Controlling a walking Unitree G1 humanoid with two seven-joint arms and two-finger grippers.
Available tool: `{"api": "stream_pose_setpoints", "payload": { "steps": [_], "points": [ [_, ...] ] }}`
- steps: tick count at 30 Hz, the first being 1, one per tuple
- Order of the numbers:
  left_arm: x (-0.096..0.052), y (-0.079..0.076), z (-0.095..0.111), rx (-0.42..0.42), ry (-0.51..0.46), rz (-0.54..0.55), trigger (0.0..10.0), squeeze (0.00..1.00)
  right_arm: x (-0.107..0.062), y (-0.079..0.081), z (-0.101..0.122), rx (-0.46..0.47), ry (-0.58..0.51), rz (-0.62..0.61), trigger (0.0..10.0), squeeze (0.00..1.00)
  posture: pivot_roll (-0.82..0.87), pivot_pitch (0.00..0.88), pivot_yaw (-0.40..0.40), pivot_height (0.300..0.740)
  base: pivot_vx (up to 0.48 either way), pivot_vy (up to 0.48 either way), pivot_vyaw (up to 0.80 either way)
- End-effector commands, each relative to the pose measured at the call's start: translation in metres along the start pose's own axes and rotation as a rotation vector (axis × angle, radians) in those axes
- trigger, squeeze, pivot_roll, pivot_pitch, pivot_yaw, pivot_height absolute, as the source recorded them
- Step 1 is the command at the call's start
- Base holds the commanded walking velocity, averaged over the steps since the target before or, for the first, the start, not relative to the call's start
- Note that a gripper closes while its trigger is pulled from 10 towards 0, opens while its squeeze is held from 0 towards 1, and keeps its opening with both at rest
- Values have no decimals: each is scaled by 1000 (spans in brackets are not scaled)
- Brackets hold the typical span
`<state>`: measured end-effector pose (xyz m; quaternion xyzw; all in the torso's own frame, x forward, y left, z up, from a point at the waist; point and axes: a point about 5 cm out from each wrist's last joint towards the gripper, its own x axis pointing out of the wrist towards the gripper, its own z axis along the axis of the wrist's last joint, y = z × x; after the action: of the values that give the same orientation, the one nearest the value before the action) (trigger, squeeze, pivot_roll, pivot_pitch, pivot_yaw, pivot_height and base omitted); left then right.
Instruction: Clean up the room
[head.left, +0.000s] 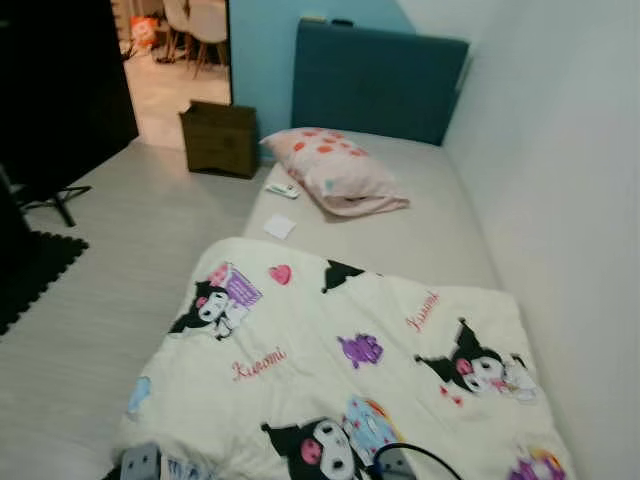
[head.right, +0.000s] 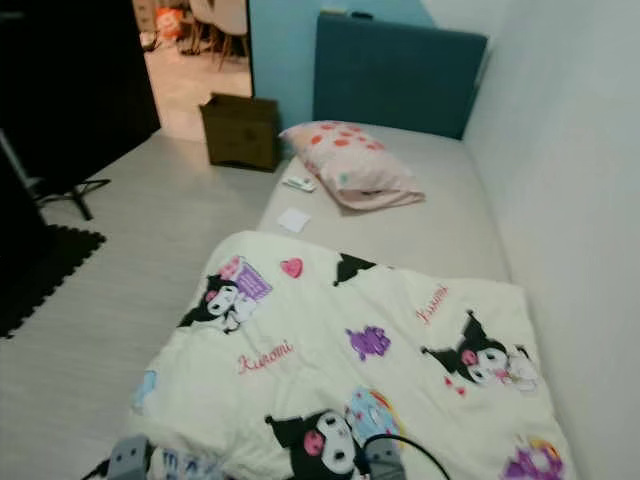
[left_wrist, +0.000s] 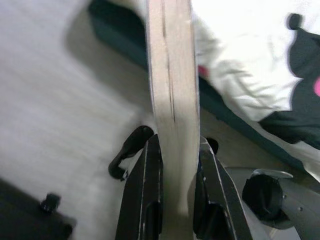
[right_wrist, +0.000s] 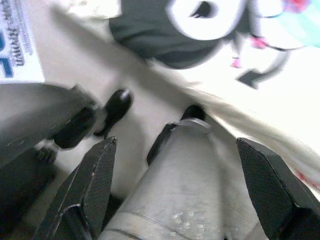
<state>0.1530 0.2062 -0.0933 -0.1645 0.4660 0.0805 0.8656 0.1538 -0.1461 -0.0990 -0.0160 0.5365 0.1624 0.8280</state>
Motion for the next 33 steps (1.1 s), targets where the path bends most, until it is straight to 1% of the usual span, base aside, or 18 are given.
{"api": "stream_pose_setpoints", "payload": {
  "steps": [1, 6, 8, 11, 21, 24, 33],
  "points": [
    [0, -1, -1, 13, 6, -5, 10000, 0, -1, -2, -10, -6, 36, 1, 10000, 0, 108, 0, -94, 739, 0, 0, 763],
    [0, -2, -1, 10, 6, -16, 10000, 0, -1, 0, -13, -17, 50, 20, 10000, 0, 110, 0, -94, 739, 0, 0, 756],
    [0, -6, -4, -4, 17, -54, 10000, 0, -2, 0, -15, -17, 56, 19, 10000, 0, 109, 0, -94, 739, 0, 0, 759],
    [0, -8, -6, 3, 24, -69, 10000, 0, -2, -1, -15, -18, 56, 18, 10000, 0, 110, 0, -93, 739, 0, 0, 758],
    [0, -7, -7, 3, 25, -65, 10000, 0, -2, -1, -16, -17, 60, 17, 10000, 0, 115, 0, -93, 739, 0, 0, 762],
    [-1, -3, -5, 1, 21, -61, 10000, 0, -4, -7, -16, -14, 60, 28, 10000, 0, 114, 0, -90, 739, 0, 0, 760],
    [0, -4, -5, 8, 24, -67, 10000, 0, -5, -12, -12, -13, 51, 24, 10000, 0, 112, 0, -90, 739, 0, 0, 757]
  ]
}}
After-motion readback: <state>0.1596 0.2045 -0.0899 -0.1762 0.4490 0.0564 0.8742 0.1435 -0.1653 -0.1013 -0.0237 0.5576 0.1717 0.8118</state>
